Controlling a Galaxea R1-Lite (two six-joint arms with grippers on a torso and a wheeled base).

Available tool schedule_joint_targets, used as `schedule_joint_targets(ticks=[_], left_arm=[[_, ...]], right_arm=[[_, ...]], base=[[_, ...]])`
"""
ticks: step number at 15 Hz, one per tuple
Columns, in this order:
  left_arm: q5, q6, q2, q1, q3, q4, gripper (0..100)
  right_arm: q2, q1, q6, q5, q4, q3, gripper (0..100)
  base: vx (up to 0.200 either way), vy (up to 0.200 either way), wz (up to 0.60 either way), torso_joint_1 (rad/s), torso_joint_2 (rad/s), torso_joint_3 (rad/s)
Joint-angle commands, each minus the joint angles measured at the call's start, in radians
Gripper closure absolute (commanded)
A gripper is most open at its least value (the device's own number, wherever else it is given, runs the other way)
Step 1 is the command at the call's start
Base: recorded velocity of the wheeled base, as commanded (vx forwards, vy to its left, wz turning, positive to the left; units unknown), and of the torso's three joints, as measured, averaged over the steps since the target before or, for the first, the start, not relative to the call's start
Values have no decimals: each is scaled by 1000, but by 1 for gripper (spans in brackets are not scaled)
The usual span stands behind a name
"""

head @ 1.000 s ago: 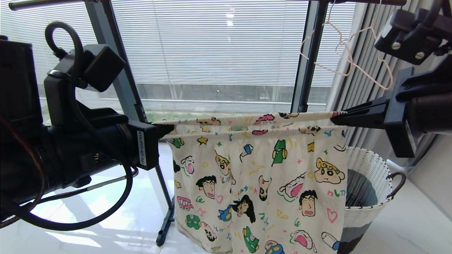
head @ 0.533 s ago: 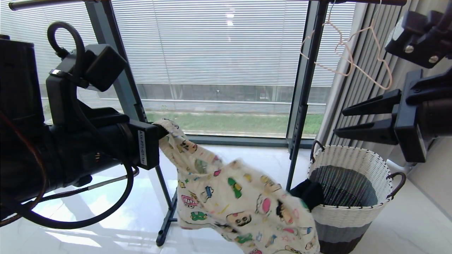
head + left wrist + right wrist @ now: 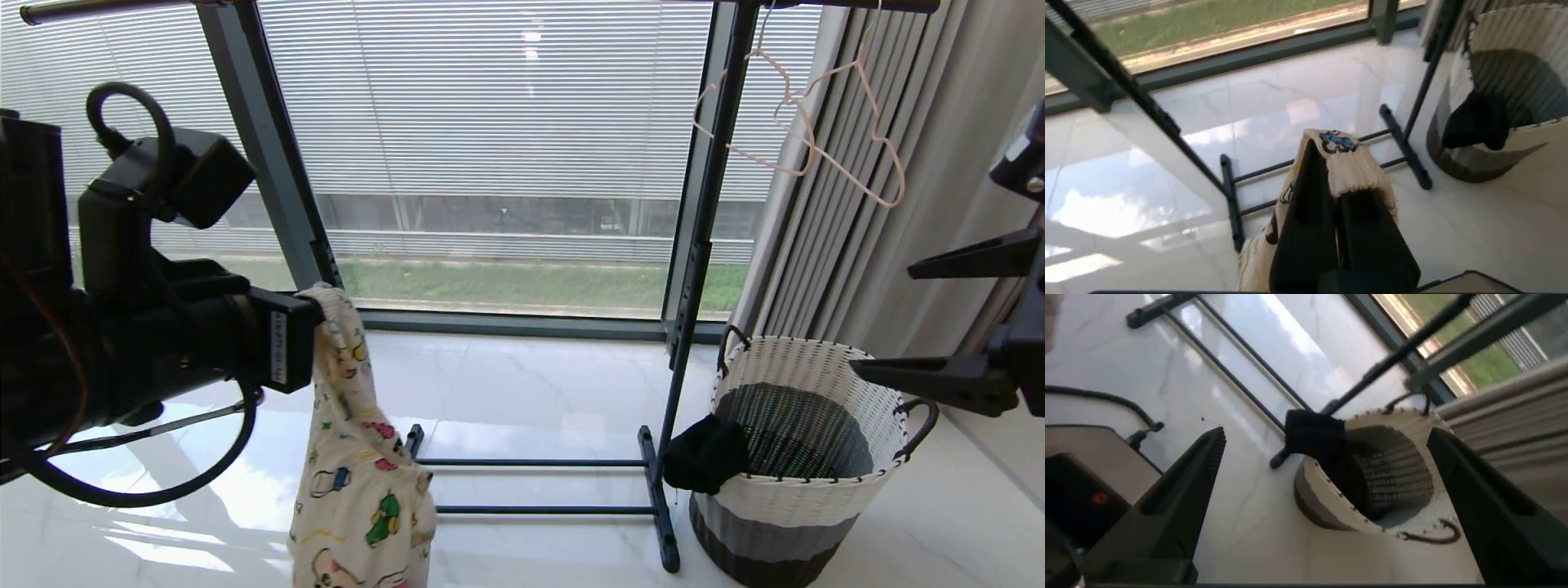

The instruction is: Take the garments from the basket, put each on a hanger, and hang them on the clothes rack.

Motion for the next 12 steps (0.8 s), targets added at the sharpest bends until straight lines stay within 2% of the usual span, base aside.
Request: schedule_joint_targets(ticks=[1, 3, 4, 6, 8, 12], left_arm=[[-20, 28, -109, 220, 4, 146, 100], [-22, 28, -143, 372, 44, 164, 100], [-20, 28, -155, 422, 55, 163, 100], [-14, 28, -169, 457, 60, 163, 100], [40, 43, -163, 507, 70, 161, 100], [50, 80, -201, 514, 124, 117, 100]], right_arm=[[-92, -254, 85, -17, -20, 72, 0], [-114, -385, 174, -20, -26, 104, 0], [-123, -415, 212, -20, -26, 113, 0], [-129, -443, 240, -26, -26, 118, 0], [-143, -446, 238, -28, -26, 135, 0], [-155, -448, 236, -29, -27, 165, 0]], base=[[0, 0, 0, 0, 0, 0], [0, 0, 0, 0, 0, 0], [0, 0, 0, 0, 0, 0], [0, 0, 0, 0, 0, 0], [0, 0, 0, 0, 0, 0], [0, 0, 0, 0, 0, 0]])
